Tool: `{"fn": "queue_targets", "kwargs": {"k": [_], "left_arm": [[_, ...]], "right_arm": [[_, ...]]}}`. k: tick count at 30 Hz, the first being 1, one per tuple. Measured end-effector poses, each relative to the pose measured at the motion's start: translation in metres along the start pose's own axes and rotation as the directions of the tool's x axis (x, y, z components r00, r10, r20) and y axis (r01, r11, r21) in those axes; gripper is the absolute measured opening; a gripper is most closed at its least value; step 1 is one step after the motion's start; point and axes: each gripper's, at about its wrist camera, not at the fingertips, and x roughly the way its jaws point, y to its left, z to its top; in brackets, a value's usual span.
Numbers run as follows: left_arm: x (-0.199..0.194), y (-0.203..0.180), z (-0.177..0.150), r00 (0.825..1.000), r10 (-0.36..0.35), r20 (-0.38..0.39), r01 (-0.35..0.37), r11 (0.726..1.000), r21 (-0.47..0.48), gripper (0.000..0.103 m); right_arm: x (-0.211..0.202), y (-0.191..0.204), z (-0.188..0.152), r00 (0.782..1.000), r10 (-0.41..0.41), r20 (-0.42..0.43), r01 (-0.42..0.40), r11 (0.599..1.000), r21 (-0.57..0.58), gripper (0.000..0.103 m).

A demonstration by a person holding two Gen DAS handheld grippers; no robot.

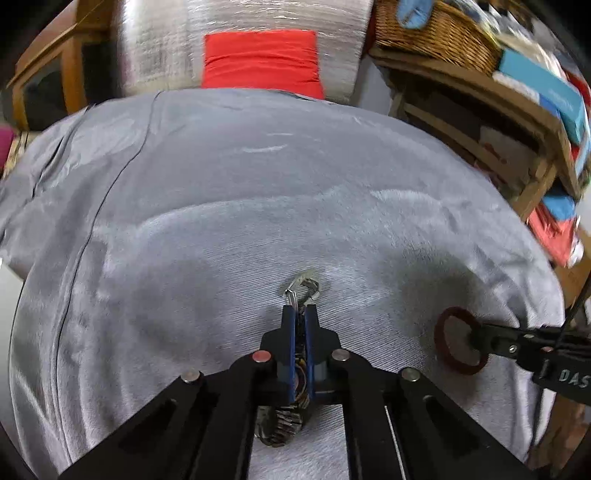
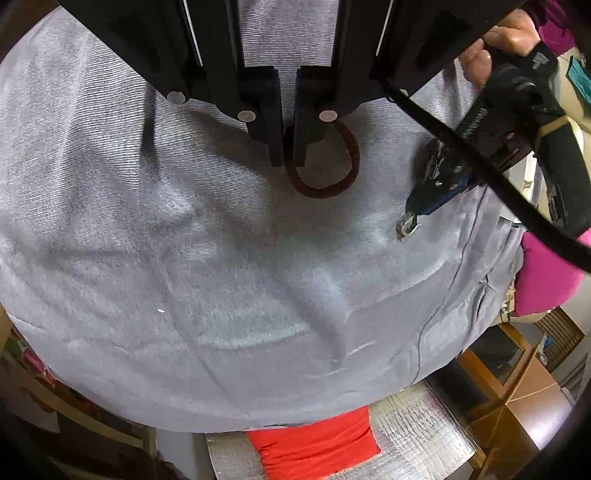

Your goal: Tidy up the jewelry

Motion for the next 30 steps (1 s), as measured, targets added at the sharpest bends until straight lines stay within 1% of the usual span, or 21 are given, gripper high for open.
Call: {"fn": "queue_targets", "kwargs": {"k": [5,7,11,14,17,18,21,22,23,24,25,26,29,30], "left_arm": [[-0.022,0.030,-0.002,1.000,-0.010,0.024,0.012,0.997,-0.083,0.002],[-0.035,0.044,-0.004,0.999,-0.018,0.048,0.023,0.994,-0.107,0.002],[-0.060,0.064,-0.010,0.996,-0.017,0.092,0.028,0.992,-0.119,0.002],[-0.066,0.075,-0.015,0.996,0.001,0.092,0.009,0.994,-0.105,0.002],[-0.067,0.083,-0.021,0.997,-0.025,0.069,0.033,0.994,-0.108,0.002],[-0.067,0.086,-0.023,0.997,-0.064,0.050,0.069,0.991,-0.114,0.002],[-0.067,0.085,-0.025,0.990,-0.135,0.028,0.137,0.982,-0.132,0.004],[-0.066,0.081,-0.025,0.986,-0.165,0.022,0.166,0.977,-0.132,0.009],[-0.066,0.077,-0.026,0.982,-0.188,0.012,0.188,0.974,-0.129,0.024],[-0.064,0.073,-0.027,0.979,-0.205,-0.003,0.203,0.971,-0.126,0.035],[-0.062,0.066,-0.029,0.977,-0.211,-0.020,0.207,0.971,-0.123,0.056],[-0.062,0.060,-0.031,0.977,-0.210,-0.023,0.206,0.971,-0.118,0.061],[-0.059,0.042,-0.034,0.974,-0.224,-0.042,0.221,0.973,-0.073,0.061],[-0.055,0.037,-0.036,0.978,-0.202,-0.052,0.198,0.978,-0.059,0.061]], "right_arm": [[-0.004,0.016,0.000,0.999,0.033,0.043,-0.032,0.999,-0.023,0.006],[-0.005,0.024,0.000,0.997,0.048,0.056,-0.046,0.998,-0.034,0.006],[-0.004,0.043,-0.003,0.995,0.071,0.068,-0.067,0.996,-0.057,0.006],[0.000,0.056,-0.004,0.995,0.071,0.064,-0.066,0.995,-0.071,0.006],[0.006,0.065,-0.005,0.996,0.066,0.055,-0.061,0.995,-0.081,0.006],[0.008,0.067,-0.006,0.997,0.062,0.054,-0.057,0.995,-0.084,0.006],[0.010,0.066,-0.008,0.997,0.052,0.048,-0.048,0.995,-0.082,0.006],[0.011,0.066,-0.008,0.998,0.047,0.048,-0.043,0.996,-0.081,0.006],[0.011,0.066,-0.008,0.998,0.043,0.047,-0.039,0.996,-0.082,0.006],[0.012,0.065,-0.008,0.998,0.040,0.046,-0.037,0.996,-0.081,0.006],[0.012,0.064,-0.008,0.998,0.040,0.044,-0.036,0.996,-0.080,0.006],[0.012,0.063,-0.008,0.998,0.037,0.043,-0.034,0.996,-0.080,0.006],[0.011,0.059,-0.007,0.998,0.036,0.044,-0.033,0.997,-0.075,0.006],[0.010,0.058,-0.007,0.998,0.037,0.045,-0.034,0.997,-0.073,0.006]]}}
